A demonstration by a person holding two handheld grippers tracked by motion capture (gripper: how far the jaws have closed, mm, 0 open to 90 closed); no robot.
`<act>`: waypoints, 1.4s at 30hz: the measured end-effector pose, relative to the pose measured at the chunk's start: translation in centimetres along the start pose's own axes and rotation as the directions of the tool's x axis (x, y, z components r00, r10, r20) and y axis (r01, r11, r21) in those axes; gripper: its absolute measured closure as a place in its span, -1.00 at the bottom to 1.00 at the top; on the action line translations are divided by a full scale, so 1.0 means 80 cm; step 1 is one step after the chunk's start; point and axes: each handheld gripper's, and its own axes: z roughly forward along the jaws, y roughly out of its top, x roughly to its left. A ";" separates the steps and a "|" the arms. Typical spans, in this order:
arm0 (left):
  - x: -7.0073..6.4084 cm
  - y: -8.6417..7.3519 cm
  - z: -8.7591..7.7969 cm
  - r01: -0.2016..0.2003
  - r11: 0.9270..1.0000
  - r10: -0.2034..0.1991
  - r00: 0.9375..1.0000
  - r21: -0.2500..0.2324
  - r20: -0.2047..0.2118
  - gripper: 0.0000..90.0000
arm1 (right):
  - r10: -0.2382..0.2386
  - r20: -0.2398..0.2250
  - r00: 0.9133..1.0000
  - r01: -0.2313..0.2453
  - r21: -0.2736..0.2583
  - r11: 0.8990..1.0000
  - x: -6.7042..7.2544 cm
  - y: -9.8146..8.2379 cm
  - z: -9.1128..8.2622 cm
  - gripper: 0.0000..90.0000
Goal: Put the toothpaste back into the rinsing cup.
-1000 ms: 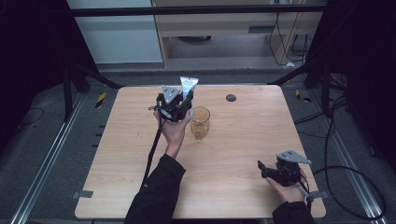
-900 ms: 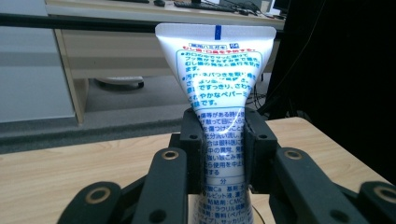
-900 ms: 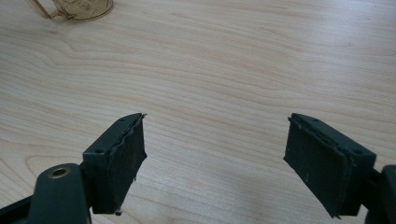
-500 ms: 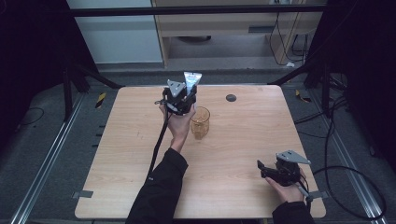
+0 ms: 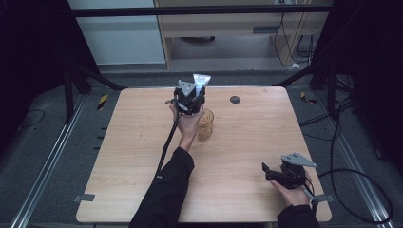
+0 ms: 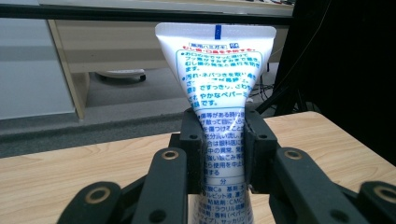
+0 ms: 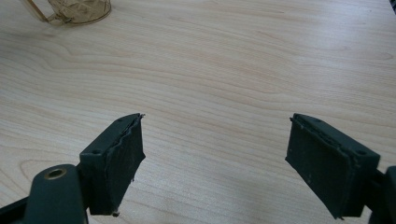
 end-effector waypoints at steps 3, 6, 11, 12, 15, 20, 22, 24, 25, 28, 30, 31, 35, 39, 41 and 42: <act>0.001 -0.001 0.002 0.001 1.000 -0.001 1.000 -0.002 0.010 0.61 | -0.010 0.002 1.000 0.010 -0.002 1.000 0.000 0.000 0.001 -0.59; 0.002 -0.001 0.004 0.005 1.000 -0.005 1.000 -0.003 0.017 0.61 | -0.008 0.003 1.000 0.008 -0.003 1.000 -0.001 -0.001 0.001 -0.59; 0.003 -0.005 0.010 -0.002 1.000 0.002 1.000 0.010 0.026 0.61 | -0.017 0.002 1.000 0.017 -0.004 1.000 0.001 0.000 0.002 -0.59; 0.002 -0.006 0.011 -0.006 1.000 0.006 1.000 0.012 0.026 0.61 | -0.017 0.001 1.000 0.017 -0.005 1.000 0.001 0.000 0.002 -0.59; 0.001 -0.009 0.013 -0.010 1.000 0.009 1.000 0.013 0.028 0.61 | -0.017 0.002 1.000 0.017 -0.005 1.000 0.001 0.000 0.002 -0.59; -0.001 -0.016 0.020 -0.021 0.999 0.020 0.999 0.024 0.042 0.61 | -0.017 0.001 1.000 0.017 -0.007 1.000 0.000 0.000 0.002 -0.59; -0.003 -0.018 0.022 -0.024 0.999 0.023 0.999 0.027 0.048 0.61 | -0.017 -0.001 1.000 0.017 -0.005 1.000 0.000 0.000 0.002 -0.59; -0.005 -0.020 0.023 -0.027 0.999 0.026 0.998 0.030 0.053 0.61 | -0.020 -0.002 1.000 0.020 -0.007 1.000 0.001 0.000 0.002 -0.59; -0.005 -0.020 0.023 -0.027 0.999 0.026 0.998 0.030 0.053 0.61 | -0.020 -0.002 1.000 0.020 -0.007 1.000 0.001 0.000 0.002 -0.59; -0.007 -0.024 0.024 -0.031 0.999 0.029 0.998 0.037 0.057 0.60 | -0.020 -0.001 1.000 0.020 -0.008 1.000 0.001 0.000 0.001 -0.59; -0.007 -0.029 0.025 -0.025 0.999 0.023 0.998 0.041 0.063 0.60 | -0.021 -0.001 1.000 0.021 -0.009 1.000 0.001 0.000 0.001 -0.59; -0.007 -0.029 0.025 -0.025 0.999 0.023 0.998 0.041 0.063 0.60 | -0.021 -0.001 1.000 0.021 -0.009 1.000 0.001 0.000 0.001 -0.59; -0.006 -0.037 0.027 -0.028 0.998 0.024 0.997 0.054 0.072 0.60 | -0.023 -0.002 1.000 0.023 -0.008 1.000 0.001 0.000 0.002 -0.59; -0.005 -0.042 0.027 -0.026 0.998 0.021 0.997 0.057 0.078 0.59 | -0.023 -0.001 1.000 0.023 -0.007 1.000 0.001 0.000 0.002 -0.59; -0.005 -0.046 0.026 -0.029 0.998 0.024 0.997 0.059 0.078 0.58 | -0.023 -0.001 1.000 0.023 -0.007 1.000 0.001 0.000 0.002 -0.59; -0.006 -0.051 0.025 -0.040 0.997 0.035 0.996 0.061 0.080 0.58 | -0.024 -0.001 1.000 0.024 -0.007 1.000 0.001 0.000 0.002 -0.59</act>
